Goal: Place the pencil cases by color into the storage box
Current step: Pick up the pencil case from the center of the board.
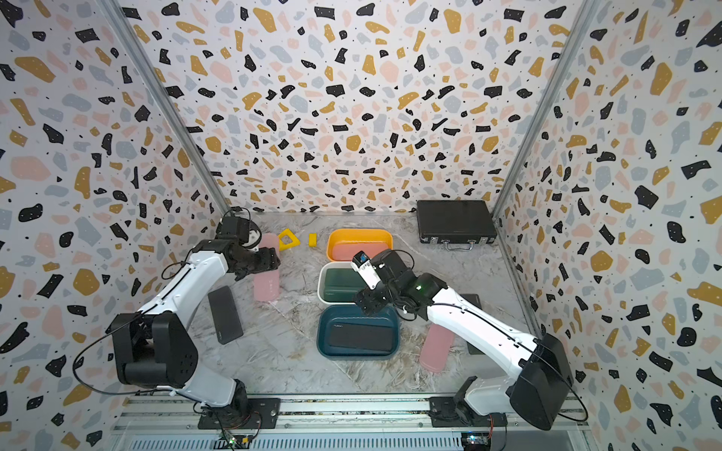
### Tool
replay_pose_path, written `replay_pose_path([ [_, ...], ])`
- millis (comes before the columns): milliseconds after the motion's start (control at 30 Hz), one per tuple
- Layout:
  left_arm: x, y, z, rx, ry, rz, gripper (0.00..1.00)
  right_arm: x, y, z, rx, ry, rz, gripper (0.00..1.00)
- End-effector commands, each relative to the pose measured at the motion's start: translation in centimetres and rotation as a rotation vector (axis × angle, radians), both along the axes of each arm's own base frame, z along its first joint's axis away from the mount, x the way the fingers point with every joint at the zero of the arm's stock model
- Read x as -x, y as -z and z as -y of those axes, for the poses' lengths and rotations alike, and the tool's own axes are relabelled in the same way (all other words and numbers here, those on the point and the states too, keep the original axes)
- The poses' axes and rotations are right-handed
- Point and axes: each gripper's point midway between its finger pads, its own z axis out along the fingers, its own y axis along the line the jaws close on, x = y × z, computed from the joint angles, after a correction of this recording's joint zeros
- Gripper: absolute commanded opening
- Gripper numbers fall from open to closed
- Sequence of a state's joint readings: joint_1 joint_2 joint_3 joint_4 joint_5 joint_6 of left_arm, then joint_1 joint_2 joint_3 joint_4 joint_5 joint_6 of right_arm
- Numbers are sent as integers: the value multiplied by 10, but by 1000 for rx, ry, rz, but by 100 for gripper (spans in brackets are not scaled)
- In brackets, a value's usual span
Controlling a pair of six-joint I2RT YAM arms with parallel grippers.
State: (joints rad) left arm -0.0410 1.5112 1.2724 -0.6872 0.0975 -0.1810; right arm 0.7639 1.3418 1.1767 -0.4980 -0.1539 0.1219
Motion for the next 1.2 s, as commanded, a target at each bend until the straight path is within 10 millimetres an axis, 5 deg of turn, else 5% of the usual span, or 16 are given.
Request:
replay_pose_path([
  [0, 10, -46, 30, -37, 198, 142, 73, 4, -43, -8, -182, -13, -105, 78],
  [200, 43, -77, 69, -42, 408, 263, 73, -4, -94, -13, -382, -41, -214, 77],
  [467, 84, -106, 98, -30, 553, 386, 74, -8, -127, -26, -411, -110, -288, 79],
  [700, 107, -103, 123, -80, 693, 376, 75, -16, -129, -34, -353, -137, -338, 82],
  [1167, 109, -95, 155, -176, 802, 351, 75, -25, -121, -53, -375, -159, -398, 83],
])
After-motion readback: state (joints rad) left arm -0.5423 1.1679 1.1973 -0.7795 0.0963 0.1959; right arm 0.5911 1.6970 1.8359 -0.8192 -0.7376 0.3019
